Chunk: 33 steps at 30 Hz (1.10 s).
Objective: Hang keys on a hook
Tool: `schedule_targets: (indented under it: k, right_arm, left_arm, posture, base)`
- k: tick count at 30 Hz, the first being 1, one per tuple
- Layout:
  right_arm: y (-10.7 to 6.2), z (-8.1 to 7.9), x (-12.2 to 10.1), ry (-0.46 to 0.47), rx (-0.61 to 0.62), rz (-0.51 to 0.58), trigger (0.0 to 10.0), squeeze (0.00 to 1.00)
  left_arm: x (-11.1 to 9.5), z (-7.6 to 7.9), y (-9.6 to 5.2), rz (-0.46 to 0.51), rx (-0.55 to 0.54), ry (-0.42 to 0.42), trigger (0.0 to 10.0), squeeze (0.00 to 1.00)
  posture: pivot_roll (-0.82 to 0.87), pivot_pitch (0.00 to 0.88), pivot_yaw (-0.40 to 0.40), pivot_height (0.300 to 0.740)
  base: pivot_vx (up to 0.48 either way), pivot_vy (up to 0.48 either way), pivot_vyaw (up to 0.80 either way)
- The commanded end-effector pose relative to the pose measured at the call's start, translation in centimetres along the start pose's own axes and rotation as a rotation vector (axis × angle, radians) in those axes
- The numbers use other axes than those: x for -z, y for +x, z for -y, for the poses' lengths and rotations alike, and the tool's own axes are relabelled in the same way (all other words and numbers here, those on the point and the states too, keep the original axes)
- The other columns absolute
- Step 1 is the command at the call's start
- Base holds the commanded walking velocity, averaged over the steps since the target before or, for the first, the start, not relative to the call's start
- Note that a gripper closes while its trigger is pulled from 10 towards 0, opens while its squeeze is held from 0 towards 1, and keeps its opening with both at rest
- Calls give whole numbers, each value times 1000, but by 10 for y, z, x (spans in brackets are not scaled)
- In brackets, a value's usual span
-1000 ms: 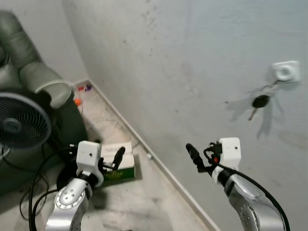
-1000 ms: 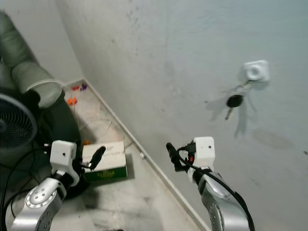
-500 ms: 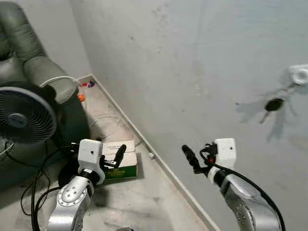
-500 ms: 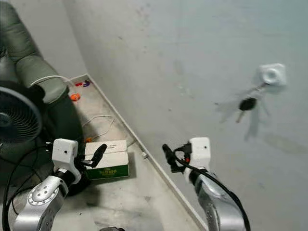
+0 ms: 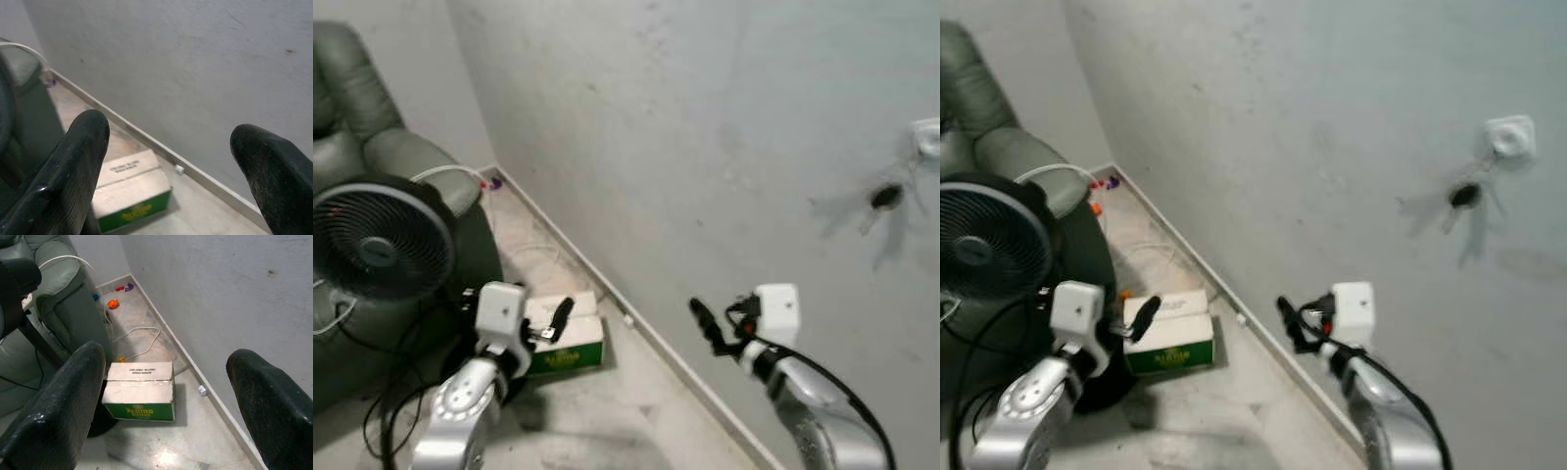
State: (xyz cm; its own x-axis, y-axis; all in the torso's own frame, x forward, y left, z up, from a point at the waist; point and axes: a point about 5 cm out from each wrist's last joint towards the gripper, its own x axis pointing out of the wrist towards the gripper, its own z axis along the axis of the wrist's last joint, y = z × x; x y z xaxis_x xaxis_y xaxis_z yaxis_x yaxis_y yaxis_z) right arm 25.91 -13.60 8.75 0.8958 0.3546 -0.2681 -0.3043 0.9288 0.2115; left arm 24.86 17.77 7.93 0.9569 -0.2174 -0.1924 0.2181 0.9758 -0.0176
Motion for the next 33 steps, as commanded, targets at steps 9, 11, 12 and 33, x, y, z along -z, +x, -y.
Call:
schedule_targets:
  k: [9, 11, 12, 33]
  right_arm:
    - [-5, 13, -3, -9, 47, 4, 10000, 0]
    - [-7, 14, -6, -16, 55, 14, 10000, 0]
    - [-8, 14, -9, -24, 59, 27, 10000, 0]
    - [-3, 11, -21, -70, 55, 69, 10000, 0]
  left_arm:
    - [-6, 10, 6, 25, 20, -6, 10000, 0]
    - [-8, 10, 6, 34, 17, 5, 10000, 0]
    - [-12, 12, 7, 52, 16, 3, 10000, 0]
    - [-13, 16, 11, 42, 8, -48, 10000, 0]
  posture:
    - [6, 62, 9, 740]
    - [6, 62, 9, 740]
    - [4, 61, 8, 740]
    - [-3, 57, 10, 740]
  base:
    - [0, 464, 0]
    - [0, 0, 0]
    - [0, 0, 0]
    - [0, 0, 461]
